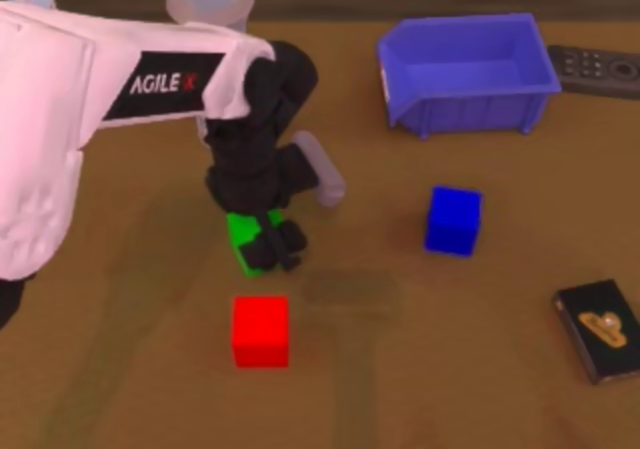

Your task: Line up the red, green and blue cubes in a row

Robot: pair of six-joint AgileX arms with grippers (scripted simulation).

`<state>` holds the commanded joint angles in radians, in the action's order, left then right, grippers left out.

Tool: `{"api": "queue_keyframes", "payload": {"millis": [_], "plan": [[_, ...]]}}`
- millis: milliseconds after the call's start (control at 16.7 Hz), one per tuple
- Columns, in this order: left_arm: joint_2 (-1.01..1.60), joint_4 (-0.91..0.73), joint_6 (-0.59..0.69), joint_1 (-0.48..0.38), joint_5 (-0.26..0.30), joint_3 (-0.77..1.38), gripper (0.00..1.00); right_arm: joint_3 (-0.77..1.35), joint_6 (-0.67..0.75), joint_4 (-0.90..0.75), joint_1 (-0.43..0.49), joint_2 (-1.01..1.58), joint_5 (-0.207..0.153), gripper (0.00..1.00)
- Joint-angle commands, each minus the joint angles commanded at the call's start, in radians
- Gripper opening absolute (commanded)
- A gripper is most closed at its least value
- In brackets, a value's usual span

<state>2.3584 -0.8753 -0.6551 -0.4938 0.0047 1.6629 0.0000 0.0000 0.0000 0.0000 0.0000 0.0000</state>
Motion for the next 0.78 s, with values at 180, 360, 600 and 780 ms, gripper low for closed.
{"api": "queue_keyframes", "payload": {"millis": [180,360,600,780], "plan": [[0.000,0.000,0.000,0.000,0.000,0.000,0.00,0.000,0.000,0.000,0.000,0.000,0.000,1.00],[0.000,0.000,0.000,0.000,0.000,0.000,0.00,0.000,0.000,0.000,0.000,0.000,0.000,1.00],[0.000,0.000,0.000,0.000,0.000,0.000,0.00,0.000,0.000,0.000,0.000,0.000,0.000,1.00],[-0.030,-0.030,0.008,-0.001,0.012,0.017,0.00,0.000,0.000,0.000,0.000,0.000,0.000,1.00]]}}
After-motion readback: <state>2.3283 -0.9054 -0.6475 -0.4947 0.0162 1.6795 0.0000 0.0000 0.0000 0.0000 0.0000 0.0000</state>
